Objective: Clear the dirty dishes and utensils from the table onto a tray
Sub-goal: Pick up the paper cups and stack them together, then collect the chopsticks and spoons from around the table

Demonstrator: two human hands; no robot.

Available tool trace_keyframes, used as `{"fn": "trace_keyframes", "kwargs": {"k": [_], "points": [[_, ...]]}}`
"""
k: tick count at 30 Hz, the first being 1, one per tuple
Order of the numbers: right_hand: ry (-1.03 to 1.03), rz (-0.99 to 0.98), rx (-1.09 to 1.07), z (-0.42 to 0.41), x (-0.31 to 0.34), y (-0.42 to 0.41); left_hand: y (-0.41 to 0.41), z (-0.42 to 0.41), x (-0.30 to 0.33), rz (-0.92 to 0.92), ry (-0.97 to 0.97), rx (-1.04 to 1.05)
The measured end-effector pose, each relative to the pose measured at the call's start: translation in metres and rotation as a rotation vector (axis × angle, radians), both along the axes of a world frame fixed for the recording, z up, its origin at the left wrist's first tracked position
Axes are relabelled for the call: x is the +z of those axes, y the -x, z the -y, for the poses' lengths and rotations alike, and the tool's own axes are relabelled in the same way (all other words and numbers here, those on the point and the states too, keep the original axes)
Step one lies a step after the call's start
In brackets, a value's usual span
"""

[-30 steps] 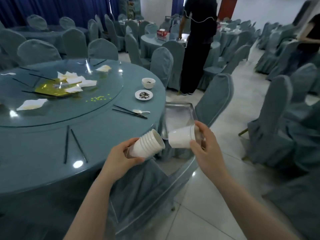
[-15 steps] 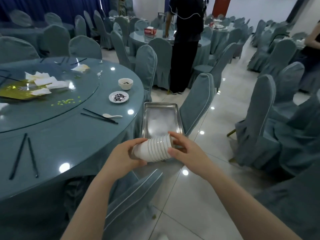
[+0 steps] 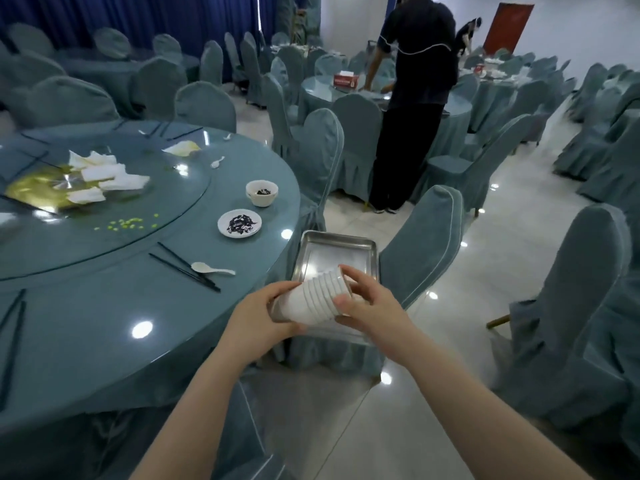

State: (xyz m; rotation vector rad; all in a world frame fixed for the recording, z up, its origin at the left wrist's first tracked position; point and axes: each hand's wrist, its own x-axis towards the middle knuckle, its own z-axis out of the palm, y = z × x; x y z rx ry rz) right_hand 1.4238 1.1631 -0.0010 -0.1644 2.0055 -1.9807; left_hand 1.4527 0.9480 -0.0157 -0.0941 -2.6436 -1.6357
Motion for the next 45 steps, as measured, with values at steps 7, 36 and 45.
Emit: {"fn": "trace_keyframes", "kwargs": {"k": [7,36,45], "points": [[0.299,0.177,0.099,0.011,-0.015,0.102,0.067,-0.029,-0.005,0.011,-0.051,0.255],[-0.123,0.054,0.544,0.183,-0.122,0.39,0.196,0.1,-0.121,0.506,-0.083,1.012],[-0.234,-0.069,0.675,0.25,-0.143,0.427,0.2,0.138,-0.167,1.022,0.329,0.991]]}}
